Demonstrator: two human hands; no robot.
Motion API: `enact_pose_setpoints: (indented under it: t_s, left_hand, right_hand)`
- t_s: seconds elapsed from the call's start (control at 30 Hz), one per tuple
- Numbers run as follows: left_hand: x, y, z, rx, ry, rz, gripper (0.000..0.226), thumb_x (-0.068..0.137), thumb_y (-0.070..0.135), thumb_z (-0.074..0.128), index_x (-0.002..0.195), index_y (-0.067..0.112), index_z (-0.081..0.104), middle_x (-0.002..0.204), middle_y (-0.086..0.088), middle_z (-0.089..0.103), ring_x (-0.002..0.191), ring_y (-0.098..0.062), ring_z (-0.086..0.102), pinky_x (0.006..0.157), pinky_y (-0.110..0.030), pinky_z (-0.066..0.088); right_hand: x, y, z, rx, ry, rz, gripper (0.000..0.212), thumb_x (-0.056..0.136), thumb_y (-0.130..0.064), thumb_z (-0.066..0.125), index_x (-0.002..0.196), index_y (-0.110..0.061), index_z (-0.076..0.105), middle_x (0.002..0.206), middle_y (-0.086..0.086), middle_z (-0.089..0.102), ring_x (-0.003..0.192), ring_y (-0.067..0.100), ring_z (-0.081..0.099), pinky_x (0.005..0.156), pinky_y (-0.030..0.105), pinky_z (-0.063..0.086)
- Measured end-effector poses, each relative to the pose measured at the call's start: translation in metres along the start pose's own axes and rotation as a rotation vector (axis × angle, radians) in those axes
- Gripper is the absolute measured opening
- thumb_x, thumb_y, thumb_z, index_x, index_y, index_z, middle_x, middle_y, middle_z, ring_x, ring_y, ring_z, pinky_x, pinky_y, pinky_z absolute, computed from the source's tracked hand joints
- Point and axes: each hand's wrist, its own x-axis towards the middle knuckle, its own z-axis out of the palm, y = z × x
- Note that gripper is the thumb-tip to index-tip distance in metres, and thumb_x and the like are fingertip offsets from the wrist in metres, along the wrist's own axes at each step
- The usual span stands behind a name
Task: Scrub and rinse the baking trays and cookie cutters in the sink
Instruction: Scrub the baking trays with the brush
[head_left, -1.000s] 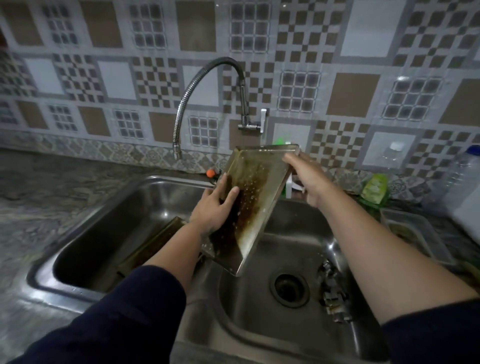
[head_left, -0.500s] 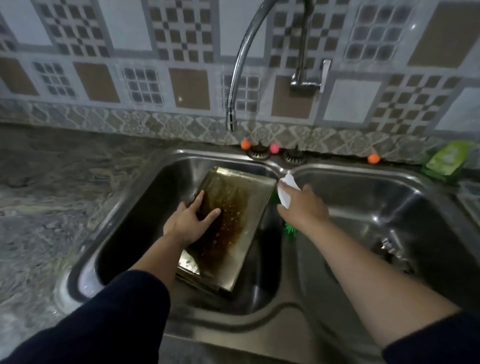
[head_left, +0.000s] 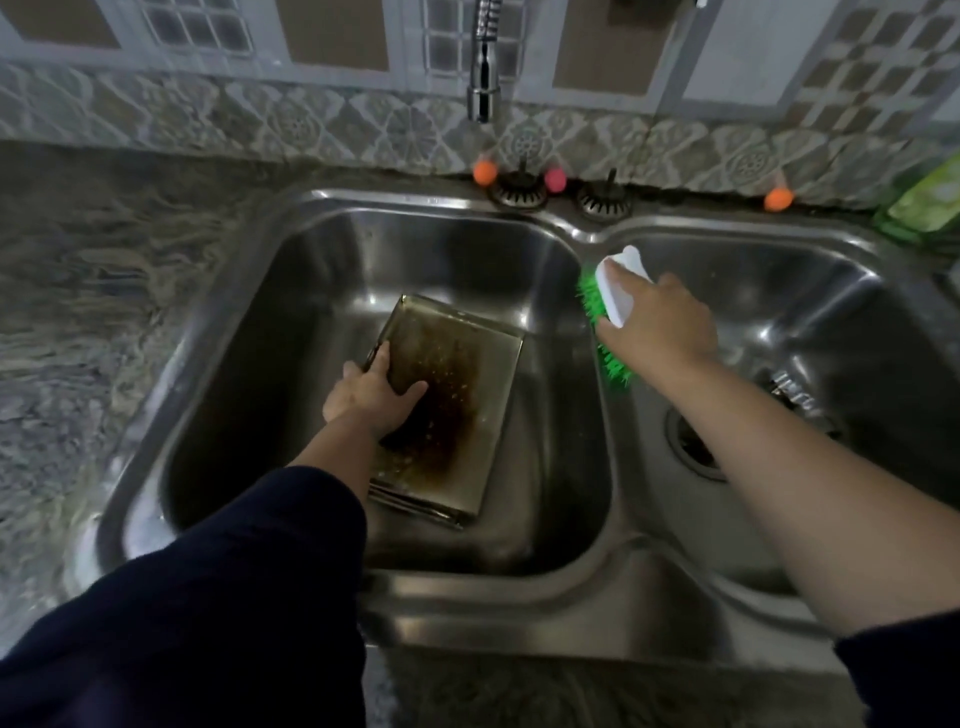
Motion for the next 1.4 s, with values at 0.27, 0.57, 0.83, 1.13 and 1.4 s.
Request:
enact_pose_setpoints:
  t_s: [0.27,0.57,0.83,1.13,1.4]
  left_hand:
    - [0.000,0.009,0.007,-0.016,0.010,-0.010,0.081,0.089,0.063,0.047,0.153,0.034,0.007,0.150,-0.012,0.010,0.136,-0.033,0.025,0.107,-0.046,0.033]
    - [-0.012,0.032,-0.012,0.081,0.079,-0.047,0.062,0.092,0.049,0.052,0.145,0.024,0.034,0.150,-0.012,0.015,0.134,-0.034,0.021,0.106,-0.049,0.029]
    - [-0.041,0.144,-0.033,-0.026,0.188,0.212,0.049,0.091,0.031,0.052,0.139,0.028,0.043,0.144,-0.010,0.026,0.133,-0.035,0.022,0.108,-0.051,0.028]
    - [-0.109,0.320,0.025,-0.027,0.203,0.528,0.042,0.093,0.028,0.050,0.135,0.028,0.050,0.139,-0.006,0.040,0.131,-0.029,0.030,0.104,-0.045,0.033]
    - [-0.138,0.415,0.146,0.031,-0.269,0.621,0.068,0.078,0.063,0.047,0.141,0.039,0.037,0.149,-0.009,0.034,0.138,-0.037,0.031,0.110,-0.048,0.035]
  right_hand:
    - [-0.005,-0.009,-0.003,-0.037,0.030,-0.023,0.064,0.089,-0.037,0.058,0.146,-0.041,0.030,0.125,0.015,0.044,0.105,0.041,0.055,0.086,0.040,0.045]
    - [-0.013,-0.010,-0.004,-0.062,0.065,-0.050,0.062,0.089,-0.035,0.057,0.145,-0.041,0.032,0.124,0.012,0.043,0.105,0.036,0.056,0.084,0.038,0.046]
    - [-0.014,0.044,-0.011,0.231,-0.026,-0.006,0.060,0.089,-0.041,0.054,0.144,-0.045,0.030,0.121,0.015,0.048,0.109,0.036,0.054,0.083,0.034,0.042]
    - [-0.014,0.214,-0.073,0.301,-0.031,0.066,0.059,0.089,-0.037,0.053,0.144,-0.029,0.036,0.143,0.015,0.045,0.128,0.035,0.043,0.099,0.039,0.040]
    - [0.021,0.357,-0.139,0.317,0.155,0.226,0.079,0.084,-0.035,0.062,0.150,-0.039,0.019,0.146,0.008,0.045,0.125,0.034,0.048,0.092,0.034,0.040]
